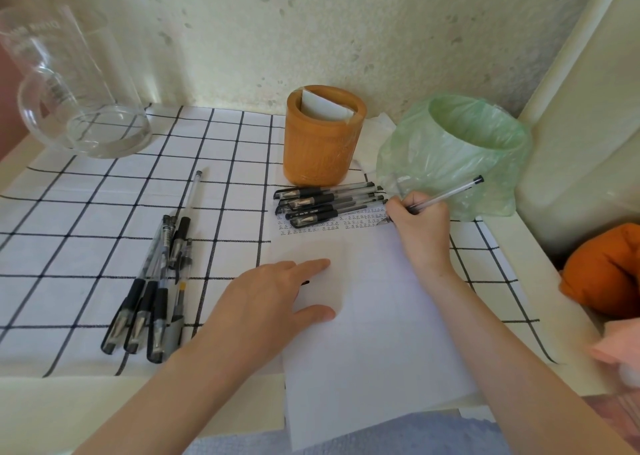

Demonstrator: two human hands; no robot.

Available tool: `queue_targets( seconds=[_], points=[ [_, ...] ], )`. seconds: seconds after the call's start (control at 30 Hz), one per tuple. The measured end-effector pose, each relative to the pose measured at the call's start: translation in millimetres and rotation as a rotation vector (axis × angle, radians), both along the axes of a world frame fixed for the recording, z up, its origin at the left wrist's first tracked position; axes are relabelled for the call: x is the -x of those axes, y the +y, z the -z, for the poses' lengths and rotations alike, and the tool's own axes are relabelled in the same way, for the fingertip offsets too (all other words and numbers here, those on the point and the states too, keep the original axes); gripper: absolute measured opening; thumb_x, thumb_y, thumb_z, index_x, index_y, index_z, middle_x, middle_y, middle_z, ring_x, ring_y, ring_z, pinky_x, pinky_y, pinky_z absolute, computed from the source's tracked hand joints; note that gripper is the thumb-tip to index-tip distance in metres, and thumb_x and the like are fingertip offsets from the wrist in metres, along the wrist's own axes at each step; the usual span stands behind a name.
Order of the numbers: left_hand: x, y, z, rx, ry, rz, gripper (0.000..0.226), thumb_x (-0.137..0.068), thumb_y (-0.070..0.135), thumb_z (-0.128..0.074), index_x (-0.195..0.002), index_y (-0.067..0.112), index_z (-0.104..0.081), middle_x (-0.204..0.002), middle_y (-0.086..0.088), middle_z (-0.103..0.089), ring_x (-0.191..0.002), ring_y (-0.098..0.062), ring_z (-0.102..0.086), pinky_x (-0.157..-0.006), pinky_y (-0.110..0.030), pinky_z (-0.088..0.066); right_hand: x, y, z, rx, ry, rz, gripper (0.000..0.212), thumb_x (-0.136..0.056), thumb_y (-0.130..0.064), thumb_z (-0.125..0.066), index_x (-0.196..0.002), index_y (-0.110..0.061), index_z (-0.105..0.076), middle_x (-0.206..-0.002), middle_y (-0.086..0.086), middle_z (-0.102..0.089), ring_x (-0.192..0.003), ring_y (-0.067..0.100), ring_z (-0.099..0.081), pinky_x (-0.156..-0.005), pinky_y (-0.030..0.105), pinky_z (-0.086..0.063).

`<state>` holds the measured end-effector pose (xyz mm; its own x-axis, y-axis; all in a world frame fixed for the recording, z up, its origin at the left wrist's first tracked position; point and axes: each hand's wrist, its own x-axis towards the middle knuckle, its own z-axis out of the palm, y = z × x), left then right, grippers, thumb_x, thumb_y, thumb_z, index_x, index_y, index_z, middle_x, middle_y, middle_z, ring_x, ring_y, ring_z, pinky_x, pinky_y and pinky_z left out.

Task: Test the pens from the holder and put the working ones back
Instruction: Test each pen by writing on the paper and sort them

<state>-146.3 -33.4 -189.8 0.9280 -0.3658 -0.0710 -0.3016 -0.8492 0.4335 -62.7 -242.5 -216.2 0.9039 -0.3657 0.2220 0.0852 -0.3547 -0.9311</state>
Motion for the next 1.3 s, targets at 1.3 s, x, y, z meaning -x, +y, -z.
queue_targets(
  seconds=[1.3],
  points=[
    [0.8,0.5,3.6,0.007,-0.010,-0.013,0.060,-0.081,0.060,-0.049,-0.137,0.050,-0.029,-0.069,0.013,-0.037,-0.063,0.002,-0.038,-0.055,-0.015,-0.030,-0.8,-1.3,0.4,-0.034,-0.018,-0.005,0.035,-0.079,0.002,-0.057,-0.055,-0.010,-0.035,-0.043,-0.011,-0.025,-0.048,0.004,-0.020,-0.044,0.019,-0.020]
  ],
)
